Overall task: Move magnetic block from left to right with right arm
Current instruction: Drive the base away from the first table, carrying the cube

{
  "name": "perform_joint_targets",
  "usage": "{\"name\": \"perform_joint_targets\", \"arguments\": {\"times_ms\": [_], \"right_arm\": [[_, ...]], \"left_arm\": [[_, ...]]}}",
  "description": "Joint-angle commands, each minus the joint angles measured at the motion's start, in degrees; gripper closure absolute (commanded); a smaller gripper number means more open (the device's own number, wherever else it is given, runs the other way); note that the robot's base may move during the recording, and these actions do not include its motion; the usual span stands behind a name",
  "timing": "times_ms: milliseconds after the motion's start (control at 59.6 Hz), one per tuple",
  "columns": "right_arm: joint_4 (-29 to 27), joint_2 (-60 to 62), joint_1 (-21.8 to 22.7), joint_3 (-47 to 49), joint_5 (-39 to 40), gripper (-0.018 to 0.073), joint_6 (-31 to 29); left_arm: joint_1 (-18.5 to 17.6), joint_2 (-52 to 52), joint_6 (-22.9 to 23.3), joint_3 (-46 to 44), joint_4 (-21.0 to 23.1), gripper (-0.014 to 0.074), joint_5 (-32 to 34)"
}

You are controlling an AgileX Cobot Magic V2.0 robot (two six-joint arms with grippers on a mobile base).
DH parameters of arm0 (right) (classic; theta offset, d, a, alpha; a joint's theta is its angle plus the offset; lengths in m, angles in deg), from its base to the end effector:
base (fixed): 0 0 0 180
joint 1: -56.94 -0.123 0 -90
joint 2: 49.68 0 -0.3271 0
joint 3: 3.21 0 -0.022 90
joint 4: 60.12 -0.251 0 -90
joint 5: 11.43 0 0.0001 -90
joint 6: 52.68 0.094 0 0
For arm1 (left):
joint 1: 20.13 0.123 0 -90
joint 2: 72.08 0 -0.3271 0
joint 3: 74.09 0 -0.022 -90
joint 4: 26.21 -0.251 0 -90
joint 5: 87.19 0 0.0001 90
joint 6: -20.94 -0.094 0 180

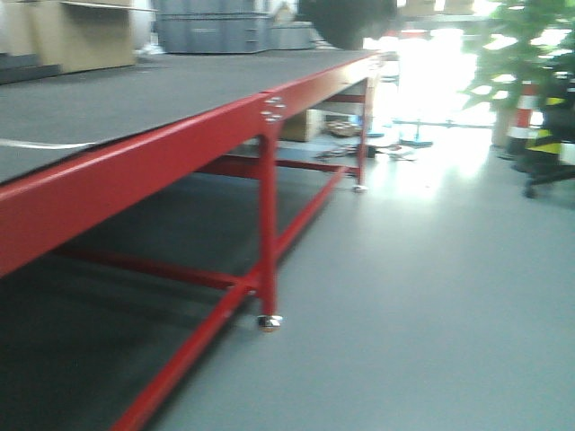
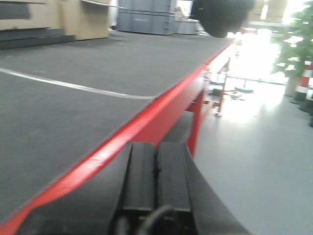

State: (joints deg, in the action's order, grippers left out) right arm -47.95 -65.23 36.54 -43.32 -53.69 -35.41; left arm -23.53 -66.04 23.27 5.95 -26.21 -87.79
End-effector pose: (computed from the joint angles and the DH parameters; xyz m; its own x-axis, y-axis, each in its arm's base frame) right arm -0.0216 -0.0223 0.3586 -0.1479 0.0957 -0.9844 -0.1941 0.9731 0.1237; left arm 0.0174 -0.0010 0.2019 0.0554 -0.0440 -0.9975 0.0616 0.9973 -0.0406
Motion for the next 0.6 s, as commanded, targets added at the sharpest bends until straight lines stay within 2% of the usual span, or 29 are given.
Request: {"name": "perform_joint_targets", "arguments": {"times_ms": [0,587], "right_arm": [[1.16,-0.89,0.42,1.49,4.7,0.0356,-0.53],[1.16,-0.89,0.42,1.49,4.7,0.0356,-0.53]], "left_arm": [[-0.24,-0.73,0.38,0.38,0.0,0.0713,5.26],[0.56,-0.73,0.38,0.38,0.0,0.0713,5.26]]}}
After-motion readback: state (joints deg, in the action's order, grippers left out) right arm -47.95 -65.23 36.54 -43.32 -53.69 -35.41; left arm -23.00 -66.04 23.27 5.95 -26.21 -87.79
